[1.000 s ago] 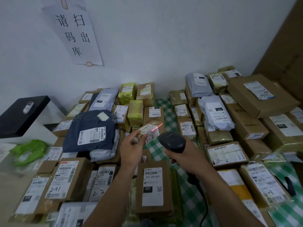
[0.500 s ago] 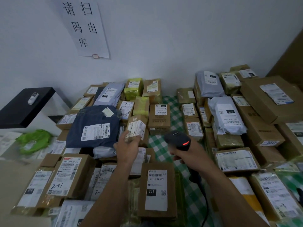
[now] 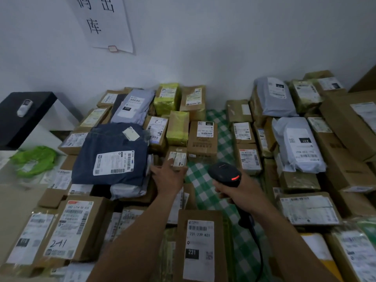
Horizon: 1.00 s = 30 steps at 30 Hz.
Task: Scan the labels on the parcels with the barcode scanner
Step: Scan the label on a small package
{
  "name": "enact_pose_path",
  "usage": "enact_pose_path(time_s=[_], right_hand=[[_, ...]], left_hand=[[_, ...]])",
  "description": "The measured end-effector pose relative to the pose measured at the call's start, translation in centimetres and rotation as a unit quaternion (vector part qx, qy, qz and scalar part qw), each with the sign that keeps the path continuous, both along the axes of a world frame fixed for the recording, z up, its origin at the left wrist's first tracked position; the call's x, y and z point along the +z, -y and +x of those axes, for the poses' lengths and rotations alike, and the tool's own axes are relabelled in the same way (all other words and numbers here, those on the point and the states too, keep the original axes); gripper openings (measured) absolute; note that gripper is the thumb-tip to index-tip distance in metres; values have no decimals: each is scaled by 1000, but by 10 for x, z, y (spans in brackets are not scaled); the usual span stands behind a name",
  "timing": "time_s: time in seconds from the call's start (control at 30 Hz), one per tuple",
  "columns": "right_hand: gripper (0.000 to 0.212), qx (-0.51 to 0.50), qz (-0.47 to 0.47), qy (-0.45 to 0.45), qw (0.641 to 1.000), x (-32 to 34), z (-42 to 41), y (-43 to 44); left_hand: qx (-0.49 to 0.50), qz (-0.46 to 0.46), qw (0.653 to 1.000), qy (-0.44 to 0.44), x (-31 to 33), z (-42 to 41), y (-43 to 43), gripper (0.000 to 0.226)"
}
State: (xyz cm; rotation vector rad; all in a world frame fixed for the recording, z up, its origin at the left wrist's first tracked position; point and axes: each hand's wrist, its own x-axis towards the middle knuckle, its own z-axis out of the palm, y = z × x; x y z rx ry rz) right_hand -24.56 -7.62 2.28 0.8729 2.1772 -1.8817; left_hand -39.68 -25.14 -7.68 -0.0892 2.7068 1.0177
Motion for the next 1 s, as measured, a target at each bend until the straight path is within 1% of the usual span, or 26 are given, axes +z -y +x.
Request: enact_pose_path(time_s=[0.07, 0.17, 0.23, 0.27, 0.37, 0.4, 0.47, 0.5, 0.53, 0.6, 0.63, 0.67, 0.73, 0.87, 1.0], right_hand=[[29, 4, 9, 7, 1000, -6, 1, -4], [26, 4, 12, 10, 1000, -13, 2, -6], [25, -2, 5, 13, 1000, -16, 5, -7], [28, -6, -2, 16, 1000, -17, 7, -8], [46, -26, -16, 22, 999, -20, 17, -9], [47, -30, -20, 21, 999, -20, 21, -9], [47, -36, -30, 18, 999, -17, 31, -10], [46, -40, -34, 13, 999, -15, 37, -9], [44, -46, -36, 7, 998, -13, 43, -9], [39, -71, -34, -5, 997, -9, 58, -8], [38, -86, -32, -9, 996, -8, 66, -8], [38, -99, -32, -14, 994, -6, 73, -8], [39, -120, -36, -22, 992, -3, 88, -7], [38, -163, -45, -19, 986, 3, 110, -6], [46, -184, -35, 16, 982, 7, 137, -5]], left_hand=[[8, -19, 1000, -13, -5, 2, -6, 63], [-24, -136, 989, -48, -15, 0, -6, 61], [-53, -179, 982, -27, -16, -3, -8, 64], [-64, -181, 981, -6, -13, -3, -10, 66], [-94, -146, 984, 39, 0, -9, -13, 71], [-104, -127, 985, 51, 6, -11, -12, 75], [-119, -94, 987, 47, 20, -4, -9, 81], [-130, -78, 988, 35, 27, 5, -7, 78], [-149, -57, 987, 27, 35, 18, -6, 69], [-184, 26, 982, 20, 48, 48, -7, 52], [-191, 64, 979, 33, 55, 65, -9, 49], [-201, 81, 975, 43, 60, 81, -11, 51], [-231, 69, 970, 40, 61, 110, -15, 53], [-264, 40, 963, 29, 55, 143, -15, 47], [-289, 64, 955, -14, 57, 158, -29, 38]])
